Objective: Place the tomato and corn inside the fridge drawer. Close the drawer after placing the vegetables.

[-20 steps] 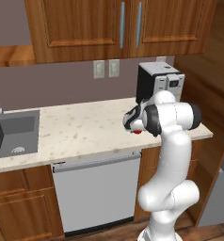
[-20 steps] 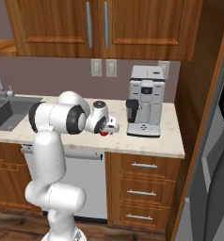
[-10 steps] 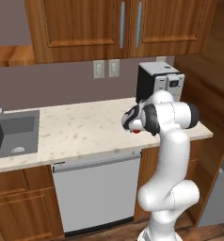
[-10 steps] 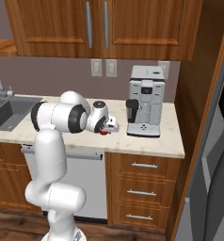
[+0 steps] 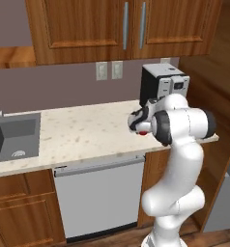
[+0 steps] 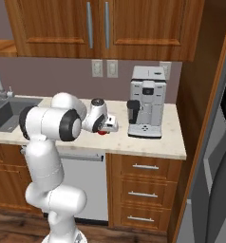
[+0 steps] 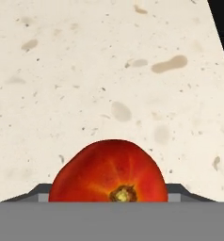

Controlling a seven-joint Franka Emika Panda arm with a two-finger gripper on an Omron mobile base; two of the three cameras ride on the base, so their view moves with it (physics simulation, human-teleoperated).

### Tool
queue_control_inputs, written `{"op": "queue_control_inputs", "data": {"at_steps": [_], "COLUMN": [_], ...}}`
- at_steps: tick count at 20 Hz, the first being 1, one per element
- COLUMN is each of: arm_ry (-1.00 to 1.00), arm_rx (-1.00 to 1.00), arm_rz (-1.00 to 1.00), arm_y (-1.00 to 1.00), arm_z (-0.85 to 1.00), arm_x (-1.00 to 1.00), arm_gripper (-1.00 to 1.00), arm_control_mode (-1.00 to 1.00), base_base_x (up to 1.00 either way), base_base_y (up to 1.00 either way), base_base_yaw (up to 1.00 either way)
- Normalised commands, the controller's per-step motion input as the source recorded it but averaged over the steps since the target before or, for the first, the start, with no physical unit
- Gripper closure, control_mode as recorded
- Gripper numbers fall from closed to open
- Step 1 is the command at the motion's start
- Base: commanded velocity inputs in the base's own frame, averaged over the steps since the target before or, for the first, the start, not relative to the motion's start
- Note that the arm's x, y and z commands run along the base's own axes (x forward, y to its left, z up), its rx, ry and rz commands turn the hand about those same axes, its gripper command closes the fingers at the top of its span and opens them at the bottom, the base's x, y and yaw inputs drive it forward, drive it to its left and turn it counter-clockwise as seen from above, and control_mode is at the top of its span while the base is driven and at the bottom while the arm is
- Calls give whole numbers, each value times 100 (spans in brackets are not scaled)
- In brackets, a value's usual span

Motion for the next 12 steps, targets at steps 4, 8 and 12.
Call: {"op": "queue_control_inputs", "data": {"at_steps": [4, 8, 12], "arm_ry": [-3, 0, 0], "arm_rx": [0, 0, 0], "arm_rz": [0, 0, 0], "arm_y": [0, 2, 4], "arm_z": [76, 54, 44], "arm_x": [-100, -100, -100], "arm_gripper": [100, 100, 100], "arm_control_mode": [-100, -100, -100], "base_base_x": [0, 0, 0], "base_base_y": [0, 0, 0], "base_base_yaw": [0, 0, 0]}}
